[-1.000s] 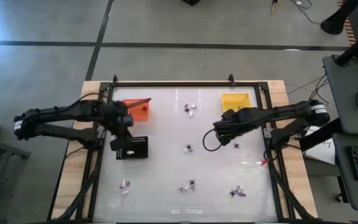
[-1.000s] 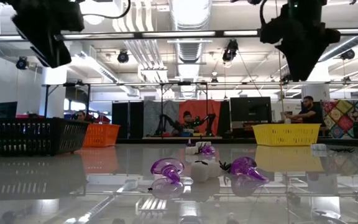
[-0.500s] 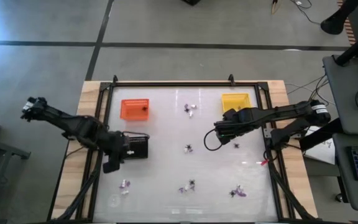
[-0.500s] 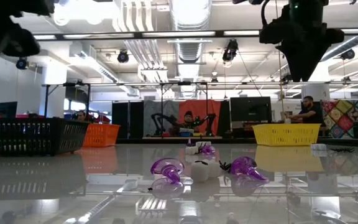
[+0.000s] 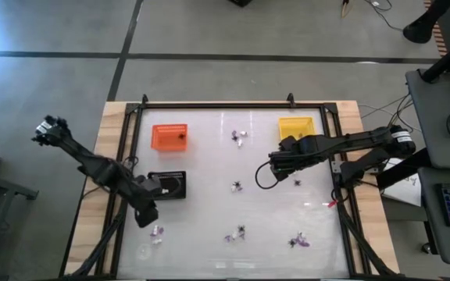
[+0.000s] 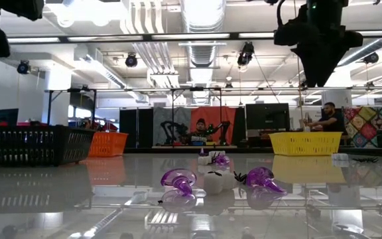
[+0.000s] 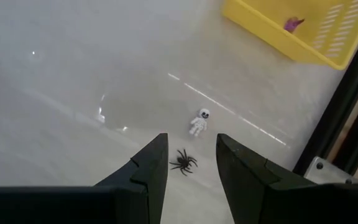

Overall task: Sort Halloween decoration
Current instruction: Put the purple witch hat toy into the yellow bin

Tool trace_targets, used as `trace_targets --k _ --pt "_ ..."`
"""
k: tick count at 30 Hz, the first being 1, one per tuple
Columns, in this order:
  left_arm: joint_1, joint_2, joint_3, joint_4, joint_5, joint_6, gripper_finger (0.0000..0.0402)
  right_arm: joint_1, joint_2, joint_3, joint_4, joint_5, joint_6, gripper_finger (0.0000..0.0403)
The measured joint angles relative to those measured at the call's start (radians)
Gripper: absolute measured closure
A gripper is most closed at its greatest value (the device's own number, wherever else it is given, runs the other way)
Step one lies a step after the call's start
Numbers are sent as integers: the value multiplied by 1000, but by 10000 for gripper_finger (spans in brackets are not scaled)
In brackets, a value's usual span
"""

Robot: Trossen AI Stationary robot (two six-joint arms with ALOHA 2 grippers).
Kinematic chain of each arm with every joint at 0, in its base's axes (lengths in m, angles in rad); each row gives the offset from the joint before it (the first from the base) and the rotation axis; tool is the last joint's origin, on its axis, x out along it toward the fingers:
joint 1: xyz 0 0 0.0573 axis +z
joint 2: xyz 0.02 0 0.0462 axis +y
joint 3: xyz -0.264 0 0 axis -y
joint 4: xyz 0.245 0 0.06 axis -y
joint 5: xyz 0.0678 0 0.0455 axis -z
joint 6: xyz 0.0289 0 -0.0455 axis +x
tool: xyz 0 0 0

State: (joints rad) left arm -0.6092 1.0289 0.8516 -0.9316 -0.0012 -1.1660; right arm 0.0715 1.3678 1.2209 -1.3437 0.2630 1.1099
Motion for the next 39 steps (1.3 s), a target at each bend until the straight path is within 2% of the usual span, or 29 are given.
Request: trace_targets --k 11,17,20,31,39 --pt "-143 184 -2 124 3 -265 302 0 0 0 4 0 -50 275" --pt "-183 271 -2 150 42 -483 302 0 0 0 53 0 -49 275" --pt "-184 303 -2 178 72 -503 302 0 0 0 87 0 -58 275" --pt "-183 406 3 189 37 -586 302 0 0 0 210 0 -66 275" --pt "-179 469 3 188 34 -598 302 0 0 0 221 -4 -66 275"
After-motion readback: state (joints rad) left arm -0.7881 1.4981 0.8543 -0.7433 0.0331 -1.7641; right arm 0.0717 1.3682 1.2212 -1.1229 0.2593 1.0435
